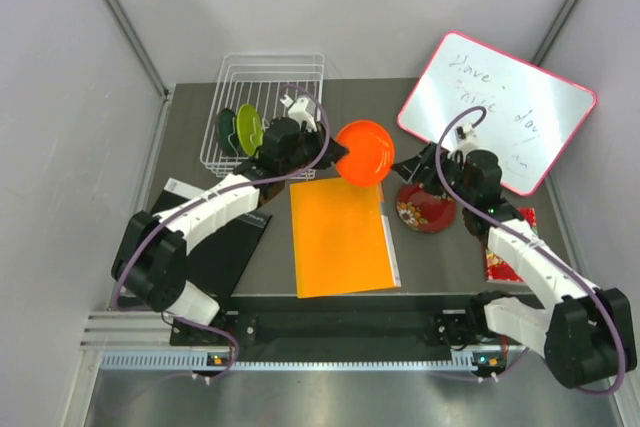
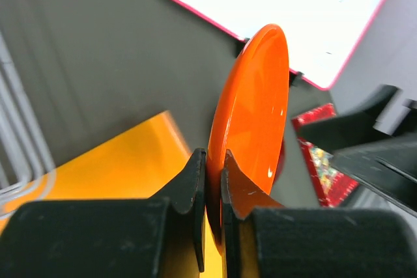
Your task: Unload the plates from the dish rack
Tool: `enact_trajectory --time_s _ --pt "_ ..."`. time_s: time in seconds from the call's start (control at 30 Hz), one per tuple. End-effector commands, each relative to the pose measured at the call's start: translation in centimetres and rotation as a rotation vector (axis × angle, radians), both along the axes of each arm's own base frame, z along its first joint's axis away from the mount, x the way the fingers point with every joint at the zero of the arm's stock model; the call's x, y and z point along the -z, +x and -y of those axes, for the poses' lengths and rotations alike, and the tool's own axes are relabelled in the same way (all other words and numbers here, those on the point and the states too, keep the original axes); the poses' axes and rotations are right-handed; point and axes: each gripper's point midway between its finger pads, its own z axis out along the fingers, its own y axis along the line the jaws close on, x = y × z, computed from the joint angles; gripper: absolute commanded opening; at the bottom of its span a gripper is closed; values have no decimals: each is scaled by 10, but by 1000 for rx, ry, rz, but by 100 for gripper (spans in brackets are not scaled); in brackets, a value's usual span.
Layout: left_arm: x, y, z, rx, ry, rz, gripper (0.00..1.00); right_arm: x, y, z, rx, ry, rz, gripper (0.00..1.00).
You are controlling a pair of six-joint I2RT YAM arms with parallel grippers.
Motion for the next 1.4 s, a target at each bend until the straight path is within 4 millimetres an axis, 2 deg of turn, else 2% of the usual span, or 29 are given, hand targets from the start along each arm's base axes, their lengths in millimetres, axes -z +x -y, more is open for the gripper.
enact_trajectory --time_s 0.0,0.07,0.17,0.2,0.27,0.3,0.4,0.43,0.53,0.57,0.6,0.63,0.67,0.7,0.73,0.8,0.83,0.93,1.13,1.23,1.37 --pt "-34 -17 31 121 -157 72 0 -15 9 -13 -34 60 66 81" --pt "-32 -25 37 164 -189 47 0 -13 9 -16 -48 68 65 81" --pt "-29 -31 44 198 -208 33 0 -17 9 -21 -69 98 97 72" --pt "-26 -31 45 197 -203 29 0 -17 11 -20 -69 100 99 61" --pt "-21 -32 47 208 -207 27 0 -15 10 -24 -88 104 96 49" --pt "-21 -33 48 214 -210 28 0 -15 11 -25 -94 111 101 29" --pt "-18 -34 52 235 -222 21 0 -8 6 -28 -121 136 88 0" --pt "-17 -33 52 237 -221 21 0 -6 6 -26 -111 134 84 0" --pt "-12 -34 55 263 -196 34 27 3 9 -8 -28 109 59 0" --pt "-11 -32 54 258 -182 39 50 17 9 8 30 85 6 0" --pt "-2 -27 48 219 -143 20 57 17 8 20 72 63 7 0" --pt "-1 -23 45 206 -109 41 61 22 10 35 130 38 -5 0" --pt "-2 -20 40 183 -81 59 65 37 6 56 195 10 -66 0" --pt "4 -19 35 165 -38 53 69 36 4 70 235 -21 -55 0" --pt "4 -8 24 103 27 94 70 41 4 85 292 -51 -67 0" --pt "-2 1 10 34 90 134 76 56 -4 114 370 -118 -115 0" --pt "-4 10 -7 -45 161 167 78 62 -7 126 408 -139 -140 0" --pt "-11 27 -41 -200 286 225 83 80 -15 139 434 -196 -206 0" --pt "-18 44 -96 -427 460 273 92 100 -18 146 445 -227 -279 0" --pt "-12 52 -123 -517 506 252 93 104 -14 143 422 -225 -272 0" --pt "-2 60 -144 -566 528 218 93 115 -10 136 383 -200 -296 2"
